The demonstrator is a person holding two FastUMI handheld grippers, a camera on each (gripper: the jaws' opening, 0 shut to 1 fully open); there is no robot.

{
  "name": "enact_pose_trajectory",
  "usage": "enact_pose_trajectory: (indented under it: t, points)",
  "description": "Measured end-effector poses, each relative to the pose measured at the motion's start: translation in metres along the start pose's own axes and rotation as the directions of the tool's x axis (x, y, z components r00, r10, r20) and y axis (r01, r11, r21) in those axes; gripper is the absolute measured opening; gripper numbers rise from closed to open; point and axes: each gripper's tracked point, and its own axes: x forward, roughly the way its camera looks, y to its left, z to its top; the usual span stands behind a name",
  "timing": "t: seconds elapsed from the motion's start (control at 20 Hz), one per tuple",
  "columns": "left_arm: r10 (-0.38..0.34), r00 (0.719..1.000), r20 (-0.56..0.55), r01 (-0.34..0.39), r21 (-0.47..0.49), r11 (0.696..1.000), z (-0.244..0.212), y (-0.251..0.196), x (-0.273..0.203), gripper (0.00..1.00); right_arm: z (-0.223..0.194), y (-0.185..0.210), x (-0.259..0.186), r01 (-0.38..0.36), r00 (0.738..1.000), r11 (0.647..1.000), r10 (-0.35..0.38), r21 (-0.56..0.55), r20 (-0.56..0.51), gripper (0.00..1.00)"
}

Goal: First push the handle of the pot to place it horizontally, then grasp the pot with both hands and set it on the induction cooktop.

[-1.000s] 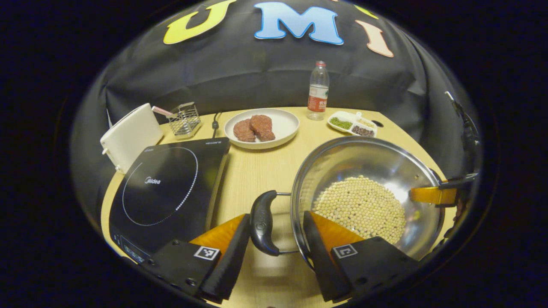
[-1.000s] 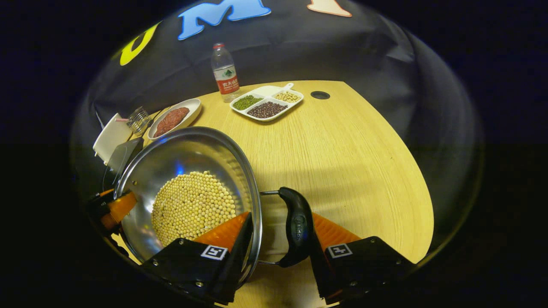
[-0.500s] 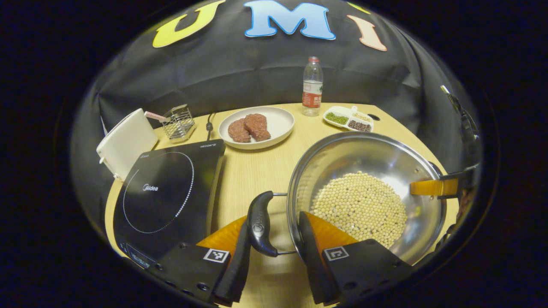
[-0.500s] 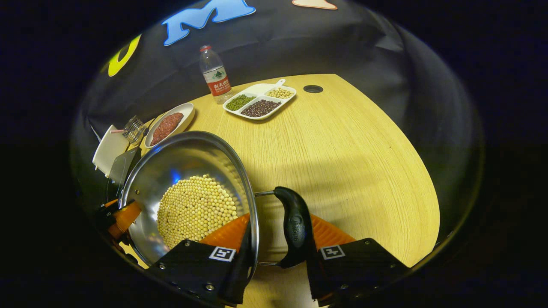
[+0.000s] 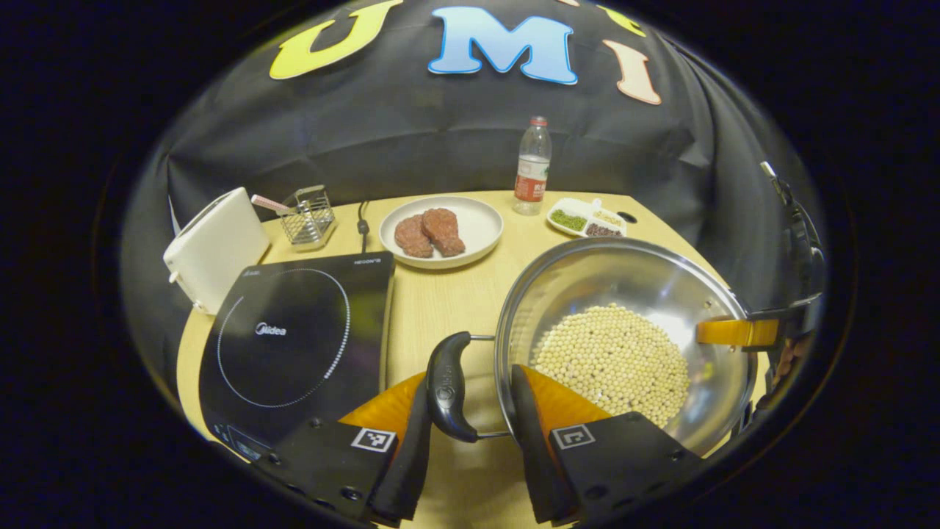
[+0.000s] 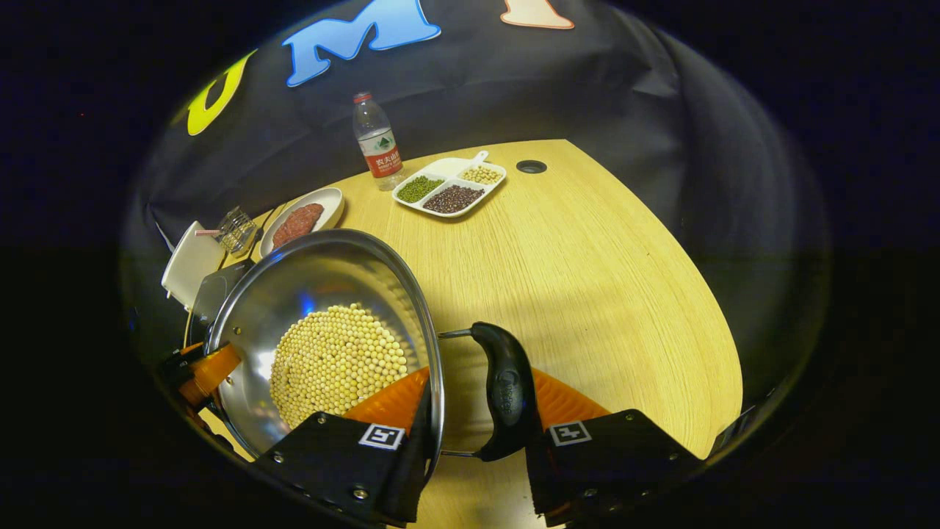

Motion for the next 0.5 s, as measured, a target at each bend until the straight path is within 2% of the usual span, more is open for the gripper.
enact_pose_trajectory:
  t: [0.1, 0.5]
  points:
    - [-0.001, 1.000, 0.014, 0.001, 0.002, 1.000, 0.009, 0.007, -0.011, 0.63, 0.004, 0.008, -0.011, 0.000, 1.000, 1.000, 0.000, 0.006, 0.012, 0.57]
    - [0.020, 0.999, 0.049, -0.020, -0.004, 1.000, 0.035, 0.047, -0.049, 0.60, 0.021, 0.052, -0.042, -0.013, 0.999, 1.000, 0.013, -0.010, 0.046, 0.57]
